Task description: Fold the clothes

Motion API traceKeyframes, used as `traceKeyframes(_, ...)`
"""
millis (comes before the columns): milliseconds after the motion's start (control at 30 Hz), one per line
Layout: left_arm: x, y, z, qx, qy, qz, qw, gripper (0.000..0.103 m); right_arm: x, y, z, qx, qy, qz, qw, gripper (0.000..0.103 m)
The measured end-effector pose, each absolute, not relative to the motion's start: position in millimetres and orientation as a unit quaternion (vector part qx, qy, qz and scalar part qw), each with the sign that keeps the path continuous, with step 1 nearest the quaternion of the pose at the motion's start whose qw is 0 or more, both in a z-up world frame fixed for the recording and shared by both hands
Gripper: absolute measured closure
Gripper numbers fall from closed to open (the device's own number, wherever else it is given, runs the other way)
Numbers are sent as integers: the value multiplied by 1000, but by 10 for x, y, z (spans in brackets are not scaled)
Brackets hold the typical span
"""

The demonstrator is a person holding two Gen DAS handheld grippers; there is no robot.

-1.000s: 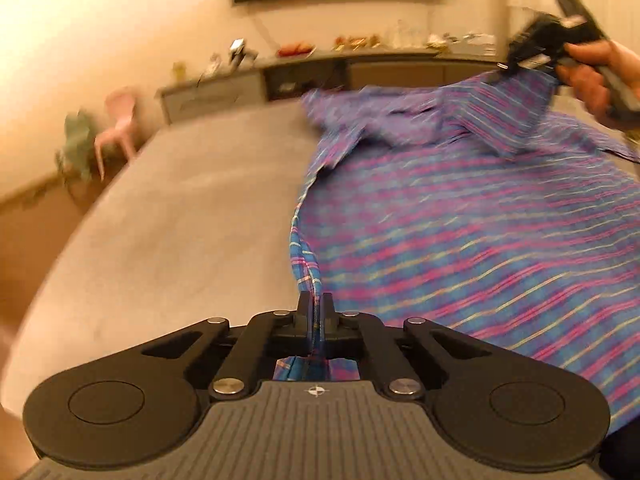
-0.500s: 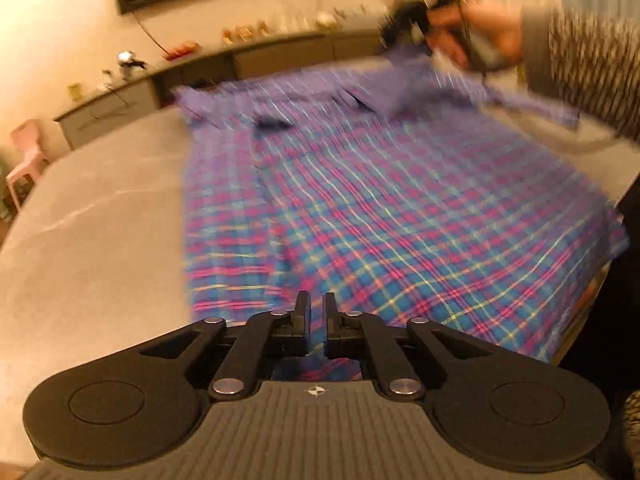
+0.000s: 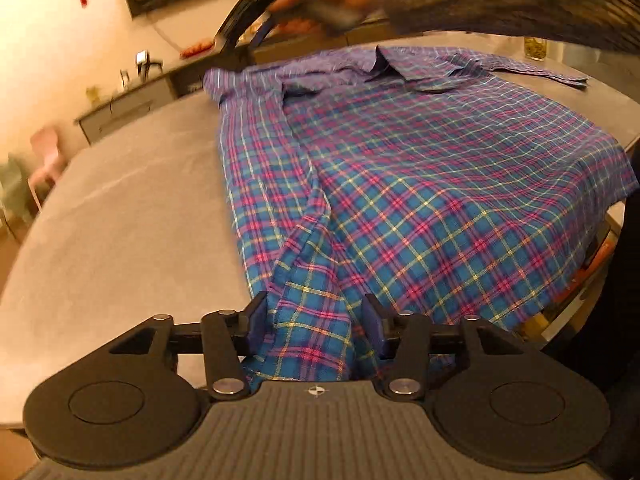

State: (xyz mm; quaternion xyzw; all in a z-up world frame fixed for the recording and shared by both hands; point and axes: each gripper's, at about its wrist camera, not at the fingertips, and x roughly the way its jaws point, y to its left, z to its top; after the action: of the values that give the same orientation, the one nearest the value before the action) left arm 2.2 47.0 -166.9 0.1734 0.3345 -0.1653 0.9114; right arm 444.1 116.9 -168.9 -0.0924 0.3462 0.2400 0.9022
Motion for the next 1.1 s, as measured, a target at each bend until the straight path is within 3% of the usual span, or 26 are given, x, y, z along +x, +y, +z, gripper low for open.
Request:
traceKeyframes(33, 24, 492, -1671, 169, 330, -167, 914, 73, 4577, 1253, -1738, -98, 353, 233, 901, 35)
traceKeyframes(67, -2, 516, -1674, 163, 325, -173, 915, 78, 4733, 1339, -1854, -104, 378, 238, 889, 49)
traceKeyframes(100, -30, 526, -1665, 163, 318, -180, 917, 89, 4889, 1425, -1972, -109, 402, 242, 876, 68)
traceKeyframes(133, -42, 525, -1648, 165, 309, -188, 918, 92, 4969, 1504, -1975, -106, 408, 249, 872, 101)
traceKeyframes(333, -64, 512, -1724, 166, 286, -237, 914, 95, 5326, 1882, -1999, -71, 412, 267, 868, 100)
traceKeyframes(400, -15, 503, -1788, 161, 291, -242, 912, 95, 5334, 1881, -2053, -72, 404, 244, 879, 84)
traceKeyframes(433, -9, 506, -1787, 155, 291, -246, 911, 95, 5315, 1843, -2063, -67, 398, 234, 884, 64)
traceKeyframes(467, -4, 508, -1785, 150, 291, -251, 911, 95, 5239, 1719, -1985, -41, 388, 229, 892, 57)
traceKeyframes(633, -71, 701, -1629, 91, 289, -269, 914, 84, 4567, 786, -1538, 89, 330, 221, 913, 57)
traceKeyframes(767, -79, 757, -1590, 40, 313, -276, 908, 83, 3788, -99, -1669, 70, 357, 181, 913, 57)
traceKeyframes(933, -263, 720, -1357, 63, 315, -284, 903, 81, 3062, -1431, -1936, 97, 361, 61, 925, 55)
traceKeyframes(967, -305, 739, -1264, 61, 309, -289, 904, 78, 2896, -1747, -1979, 117, 351, 28, 928, 49)
traceKeyframes(1033, -337, 773, -1079, 60, 296, -291, 908, 54, 2661, -2051, -2130, 144, 345, 11, 927, 48)
traceKeyframes(1100, -270, 761, -902, 63, 285, -277, 916, 51, 2520, -2224, -2254, 164, 344, 17, 924, 46)
